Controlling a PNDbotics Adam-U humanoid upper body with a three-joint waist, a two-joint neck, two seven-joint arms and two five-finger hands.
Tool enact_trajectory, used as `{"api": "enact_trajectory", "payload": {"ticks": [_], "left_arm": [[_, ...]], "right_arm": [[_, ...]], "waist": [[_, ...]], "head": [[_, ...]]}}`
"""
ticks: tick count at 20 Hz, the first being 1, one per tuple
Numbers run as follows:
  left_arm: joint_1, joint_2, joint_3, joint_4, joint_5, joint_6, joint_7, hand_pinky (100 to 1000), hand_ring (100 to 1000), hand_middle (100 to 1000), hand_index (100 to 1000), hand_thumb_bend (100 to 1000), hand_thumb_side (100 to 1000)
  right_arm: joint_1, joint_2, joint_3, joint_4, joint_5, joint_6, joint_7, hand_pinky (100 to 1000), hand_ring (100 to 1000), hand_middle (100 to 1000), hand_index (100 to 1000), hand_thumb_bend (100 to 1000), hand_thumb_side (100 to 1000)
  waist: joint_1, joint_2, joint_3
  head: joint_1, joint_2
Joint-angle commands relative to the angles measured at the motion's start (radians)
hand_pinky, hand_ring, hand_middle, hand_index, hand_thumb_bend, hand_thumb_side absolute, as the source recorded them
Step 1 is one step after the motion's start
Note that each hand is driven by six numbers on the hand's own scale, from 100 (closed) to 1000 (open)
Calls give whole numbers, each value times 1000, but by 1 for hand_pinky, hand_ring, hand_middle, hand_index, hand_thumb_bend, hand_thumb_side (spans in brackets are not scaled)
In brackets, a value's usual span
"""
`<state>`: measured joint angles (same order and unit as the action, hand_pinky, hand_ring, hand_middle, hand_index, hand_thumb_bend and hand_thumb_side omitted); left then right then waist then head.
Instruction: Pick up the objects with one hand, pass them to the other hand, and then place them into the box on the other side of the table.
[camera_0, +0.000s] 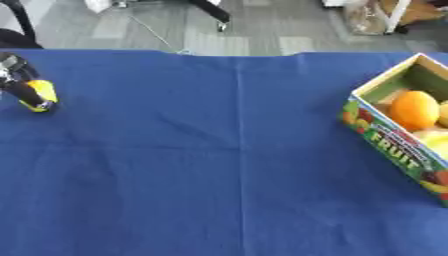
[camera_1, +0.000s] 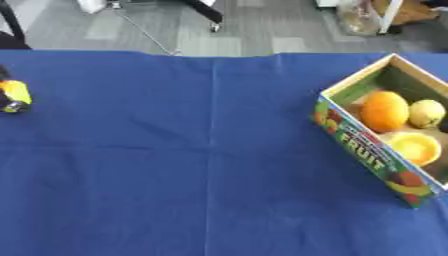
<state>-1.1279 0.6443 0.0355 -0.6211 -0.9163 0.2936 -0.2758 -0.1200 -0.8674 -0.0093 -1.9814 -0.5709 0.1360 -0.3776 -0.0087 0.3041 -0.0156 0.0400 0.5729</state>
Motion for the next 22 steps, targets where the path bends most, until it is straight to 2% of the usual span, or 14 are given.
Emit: {"api": "enact_trajectory", "payload": {"ticks": [1, 5, 9, 18, 19, 22], "left_arm": [[-25, 37, 12, -20, -12, 6, 26, 754, 711, 675, 756, 668, 100], [-27, 44, 14, -15, -22, 20, 23, 754, 716, 678, 761, 665, 100], [-22, 45, 21, 1, -48, 59, 24, 748, 718, 675, 761, 639, 100], [-11, 33, 29, 20, -50, 90, 34, 733, 704, 659, 737, 544, 100], [-10, 33, 29, 23, -47, 90, 36, 731, 703, 657, 727, 495, 100], [-6, 32, 28, 30, -43, 91, 35, 723, 699, 648, 701, 447, 100]], "right_arm": [[0, -19, -6, -19, 14, 1, 4, 715, 895, 835, 901, 100, 520], [2, -16, -6, -19, 17, 2, 6, 716, 896, 835, 902, 100, 522], [1, -14, -4, -19, 20, 1, 8, 717, 896, 836, 903, 100, 523], [3, -5, -1, -19, 24, 4, 6, 718, 896, 836, 904, 100, 567], [3, -5, -1, -19, 25, 4, 6, 718, 896, 836, 904, 100, 568], [4, -5, -2, -19, 25, 3, 5, 718, 896, 836, 905, 100, 569]], "waist": [[-2, -2, 0], [-1, -1, -1], [0, 2, -4], [-1, 7, -10], [0, 7, -10], [0, 7, -11]], "head": [[8, -10], [12, -10], [17, -13], [13, -11], [12, -10], [13, -9]]}}
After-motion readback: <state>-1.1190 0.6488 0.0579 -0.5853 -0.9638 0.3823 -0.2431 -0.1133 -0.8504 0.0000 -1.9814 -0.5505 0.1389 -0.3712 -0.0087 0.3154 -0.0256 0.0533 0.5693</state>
